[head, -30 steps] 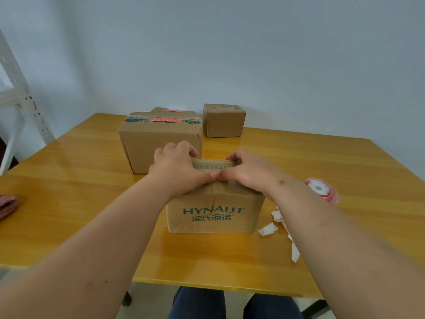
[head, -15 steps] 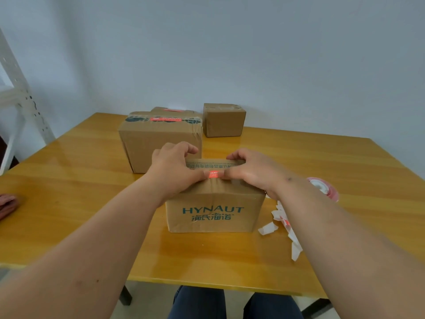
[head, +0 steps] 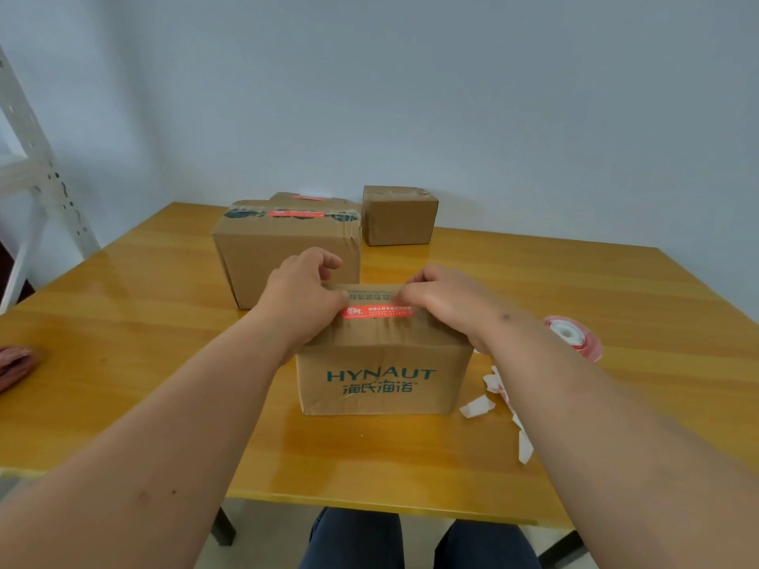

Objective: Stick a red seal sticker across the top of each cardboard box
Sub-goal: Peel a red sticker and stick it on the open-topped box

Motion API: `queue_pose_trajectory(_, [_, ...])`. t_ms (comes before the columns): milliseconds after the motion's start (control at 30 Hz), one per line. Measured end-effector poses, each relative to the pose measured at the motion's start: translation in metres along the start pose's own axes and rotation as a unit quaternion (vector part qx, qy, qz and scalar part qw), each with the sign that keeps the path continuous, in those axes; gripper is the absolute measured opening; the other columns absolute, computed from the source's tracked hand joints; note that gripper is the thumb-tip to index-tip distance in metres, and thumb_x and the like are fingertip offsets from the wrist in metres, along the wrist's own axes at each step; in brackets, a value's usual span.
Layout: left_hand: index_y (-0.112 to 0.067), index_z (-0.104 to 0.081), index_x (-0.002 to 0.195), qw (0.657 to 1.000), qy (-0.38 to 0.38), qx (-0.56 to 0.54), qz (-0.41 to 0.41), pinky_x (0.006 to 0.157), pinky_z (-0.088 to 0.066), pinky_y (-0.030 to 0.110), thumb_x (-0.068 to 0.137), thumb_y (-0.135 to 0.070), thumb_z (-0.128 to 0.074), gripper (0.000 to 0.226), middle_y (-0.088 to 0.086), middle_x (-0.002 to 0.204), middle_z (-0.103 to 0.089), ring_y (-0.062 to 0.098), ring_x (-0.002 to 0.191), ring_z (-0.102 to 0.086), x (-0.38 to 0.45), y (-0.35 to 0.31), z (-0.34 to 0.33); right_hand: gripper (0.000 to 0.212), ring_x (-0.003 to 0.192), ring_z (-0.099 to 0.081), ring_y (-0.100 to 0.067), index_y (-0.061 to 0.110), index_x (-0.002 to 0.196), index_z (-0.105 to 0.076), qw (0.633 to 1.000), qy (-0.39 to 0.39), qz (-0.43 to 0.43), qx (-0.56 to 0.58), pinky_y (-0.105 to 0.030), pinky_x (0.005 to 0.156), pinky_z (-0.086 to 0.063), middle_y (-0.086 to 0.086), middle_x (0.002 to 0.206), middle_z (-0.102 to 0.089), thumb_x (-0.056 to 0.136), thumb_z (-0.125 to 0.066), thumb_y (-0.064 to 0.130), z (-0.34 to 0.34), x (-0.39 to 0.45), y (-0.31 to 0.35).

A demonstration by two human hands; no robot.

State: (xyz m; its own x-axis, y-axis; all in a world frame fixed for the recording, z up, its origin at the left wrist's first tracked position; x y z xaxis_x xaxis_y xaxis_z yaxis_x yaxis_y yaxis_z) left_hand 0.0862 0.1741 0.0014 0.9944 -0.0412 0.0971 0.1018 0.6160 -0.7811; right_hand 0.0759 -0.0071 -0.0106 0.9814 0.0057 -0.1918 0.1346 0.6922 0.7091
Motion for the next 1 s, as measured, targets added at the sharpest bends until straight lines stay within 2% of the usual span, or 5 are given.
queue_pose_trajectory(167, [-0.029, -0.05, 0.132, 0.993, -0.015, -0.099, 0.068, 0.085, -0.051, 0.039, 0.084, -0.004, -0.068, 0.056, 0.002, 0.128, -0.045, 0.024, 0.11, -0.049, 0.002, 0.021, 0.004, 0.028, 0.097, -0.06, -0.021, 0.023, 0.116, -0.057, 0.997, -0.022, -0.04, 0.058, -0.042, 0.088, -0.052, -0.003, 0.11, -0.062, 0.088, -0.057, 0.022, 0.01, 0.004, -0.018])
queue_pose_trajectory(367, [-0.017, -0.064, 0.107, 0.962, 0.033, -0.181, 0.202, 0.085, -0.055, 0.044, 0.097, -0.05, -0.047, 0.039, 0.007, 0.098, -0.071, 0.027, 0.091, -0.066, -0.013, 0.048, -0.01, 0.068, 0.092, -0.066, -0.032, 0.02, 0.118, -0.057, 0.98, 0.047, -0.168, 0.094, -0.048, 0.083, -0.056, -0.01, 0.109, -0.064, 0.083, -0.039, 0.076, 0.003, -0.015, -0.051])
queue_pose_trajectory(567, [-0.012, -0.062, 0.083, 0.934, -0.117, -0.305, 0.143, 0.067, -0.052, 0.035, 0.1, -0.039, -0.046, 0.036, 0.005, 0.085, -0.066, 0.02, 0.08, -0.062, -0.007, 0.029, 0.03, 0.058, 0.096, -0.059, -0.026, 0.009, 0.111, -0.058, 0.968, -0.064, -0.101, 0.221, -0.042, 0.085, -0.051, -0.006, 0.106, -0.059, 0.093, -0.042, 0.062, 0.042, -0.018, -0.03])
queue_pose_trajectory(833, [-0.013, -0.063, 0.104, 0.909, -0.002, -0.329, 0.254, 0.076, -0.055, 0.04, 0.098, -0.044, -0.049, 0.034, 0.009, 0.099, -0.068, 0.028, 0.093, -0.064, -0.036, 0.042, -0.016, 0.084, 0.128, -0.046, -0.034, 0.017, 0.141, -0.044, 0.96, -0.065, -0.138, 0.235, -0.055, 0.107, -0.037, -0.01, 0.141, -0.05, 0.083, -0.036, 0.077, 0.034, -0.032, -0.063])
queue_pose_trajectory(1000, [-0.014, -0.058, 0.104, 0.933, -0.034, -0.304, 0.19, 0.073, -0.053, 0.041, 0.102, -0.036, -0.044, 0.026, 0.006, 0.098, -0.063, 0.023, 0.089, -0.06, -0.031, 0.021, -0.002, 0.051, 0.097, -0.06, -0.026, 0.011, 0.115, -0.059, 0.972, -0.102, -0.077, 0.195, -0.049, 0.097, -0.047, -0.009, 0.107, -0.065, 0.096, -0.039, 0.054, 0.052, -0.037, -0.053])
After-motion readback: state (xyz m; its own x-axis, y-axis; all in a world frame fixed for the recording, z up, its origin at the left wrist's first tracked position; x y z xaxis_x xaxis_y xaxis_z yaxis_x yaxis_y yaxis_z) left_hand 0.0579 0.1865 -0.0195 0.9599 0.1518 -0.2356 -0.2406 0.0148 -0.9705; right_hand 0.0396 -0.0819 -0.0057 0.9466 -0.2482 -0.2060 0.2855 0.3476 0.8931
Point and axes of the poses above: each hand's wrist, its own x-axis towards the middle knuckle, its own z-axis out of the back of the hand, y = z × x, the point moved 10 cm from there along x, towards the middle knuckle
